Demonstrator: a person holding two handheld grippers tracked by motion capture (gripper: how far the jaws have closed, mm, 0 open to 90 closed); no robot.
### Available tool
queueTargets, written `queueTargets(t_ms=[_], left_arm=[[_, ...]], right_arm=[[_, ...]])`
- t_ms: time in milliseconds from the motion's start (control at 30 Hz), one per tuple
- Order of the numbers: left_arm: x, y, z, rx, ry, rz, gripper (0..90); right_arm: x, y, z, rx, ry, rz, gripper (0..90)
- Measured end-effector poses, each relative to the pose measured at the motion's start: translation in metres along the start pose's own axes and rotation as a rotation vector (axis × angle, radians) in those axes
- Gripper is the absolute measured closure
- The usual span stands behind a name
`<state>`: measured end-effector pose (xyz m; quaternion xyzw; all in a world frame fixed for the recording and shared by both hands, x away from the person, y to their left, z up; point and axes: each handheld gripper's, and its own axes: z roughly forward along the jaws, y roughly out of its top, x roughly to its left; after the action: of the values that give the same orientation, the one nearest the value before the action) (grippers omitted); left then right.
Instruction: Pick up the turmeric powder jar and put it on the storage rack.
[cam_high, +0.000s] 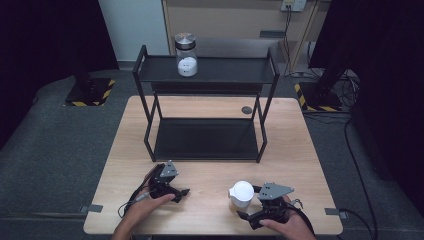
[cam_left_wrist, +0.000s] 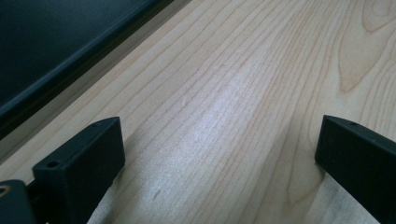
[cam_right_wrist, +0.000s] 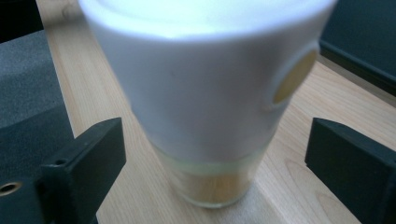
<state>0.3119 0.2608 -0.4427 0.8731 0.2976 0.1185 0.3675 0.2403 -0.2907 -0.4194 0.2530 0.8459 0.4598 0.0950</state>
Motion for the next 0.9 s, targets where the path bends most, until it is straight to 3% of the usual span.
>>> queueTargets(t_ms=[233,600,900], left_arm=[[0.0,0.0,0.0,0.0,0.0,0.0,0.0],[0.0,0.0,0.0,0.0,0.0,0.0,0.0],[0.0,0.0,0.0,0.0,0.0,0.0,0.1]], right_arm=[[0.0023,0.003,0.0068,-0.013,-0.013,0.003,14.2],[0.0017,0.0041,0.0101,-0.019,0.004,-0.001,29.1],[0.0072,0.0039,0.0095,-0.026,-0.017,-0.041,31.3]])
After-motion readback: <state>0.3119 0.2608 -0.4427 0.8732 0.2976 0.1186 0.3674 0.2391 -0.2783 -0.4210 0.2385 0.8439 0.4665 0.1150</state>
